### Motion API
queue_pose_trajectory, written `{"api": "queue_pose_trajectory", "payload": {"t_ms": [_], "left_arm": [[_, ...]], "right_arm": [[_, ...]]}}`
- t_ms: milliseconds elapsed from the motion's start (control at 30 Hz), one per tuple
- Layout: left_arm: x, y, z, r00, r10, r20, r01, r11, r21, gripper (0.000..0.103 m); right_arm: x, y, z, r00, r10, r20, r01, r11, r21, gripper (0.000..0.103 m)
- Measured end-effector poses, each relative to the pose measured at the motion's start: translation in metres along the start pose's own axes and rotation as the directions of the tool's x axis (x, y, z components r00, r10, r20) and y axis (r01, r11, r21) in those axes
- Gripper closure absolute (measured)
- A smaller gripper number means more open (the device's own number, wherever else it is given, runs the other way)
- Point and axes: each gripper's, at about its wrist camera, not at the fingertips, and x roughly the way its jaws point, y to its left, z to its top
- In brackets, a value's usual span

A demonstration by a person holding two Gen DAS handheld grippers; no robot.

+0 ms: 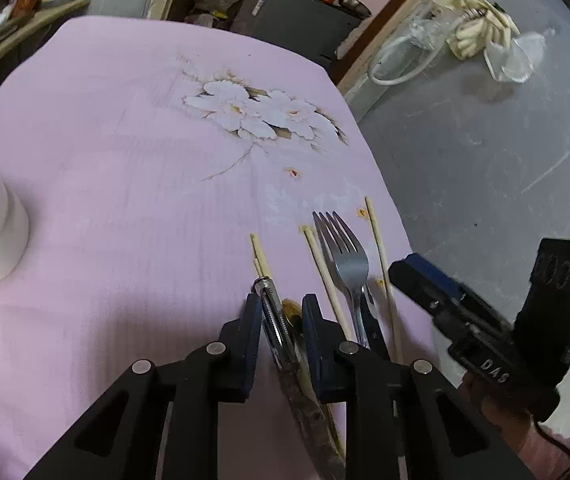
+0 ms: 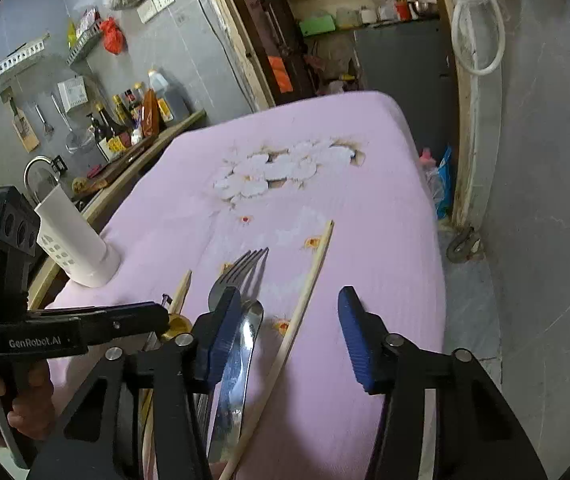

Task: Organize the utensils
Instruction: 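Move both grippers back down to the remaining utensils, then grasp a silver spoon with the left gripper while the right gripper grasps a wooden chopstick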

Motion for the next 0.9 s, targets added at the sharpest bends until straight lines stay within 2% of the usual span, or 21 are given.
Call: {"api": "queue_pose_trajectory", "payload": {"t_ms": [167,200,267,400,500,667,833,900], "left_arm": [[0.001,0.01,0.003,1.0,-0.023,0.003,0.024,0.997,-0.07,0.087],[0.002,0.012,0.003,1.0,-0.009,-0.004,0.009,0.997,-0.077,0.09],[0.002,0.015,0.003,1.0,-0.013,-0.013,0.011,0.996,-0.091,0.09],[0.005,0.012,0.008,0.999,-0.004,-0.041,0.0,0.997,-0.078,0.089],[0.009,0.015,0.014,0.997,-0.025,-0.079,0.017,0.994,-0.105,0.089],[0.011,0.016,0.018,0.992,-0.036,-0.119,0.026,0.996,-0.088,0.088],[0.01,0.02,0.019,0.989,-0.058,-0.134,0.043,0.992,-0.115,0.091],[0.007,0.018,0.017,0.99,-0.049,-0.132,0.034,0.993,-0.111,0.091]], "right_arm": [[0.01,0.0,0.003,1.0,0.007,-0.026,-0.007,1.0,0.012,0.065],[0.012,0.001,0.004,0.999,0.006,-0.031,-0.005,1.0,0.013,0.065],[0.016,0.003,0.006,0.999,-0.001,-0.043,0.002,1.0,0.012,0.066],[0.026,0.006,0.011,0.998,-0.018,-0.063,0.019,1.0,0.008,0.066],[0.03,0.006,0.015,0.997,-0.028,-0.075,0.028,1.0,0.006,0.066],[0.041,0.01,0.026,0.991,-0.052,-0.121,0.053,0.999,0.01,0.066],[0.047,0.006,0.026,0.982,-0.102,-0.159,0.111,0.992,0.052,0.094],[0.047,0.001,0.025,0.98,-0.108,-0.169,0.125,0.987,0.096,0.097]]}}
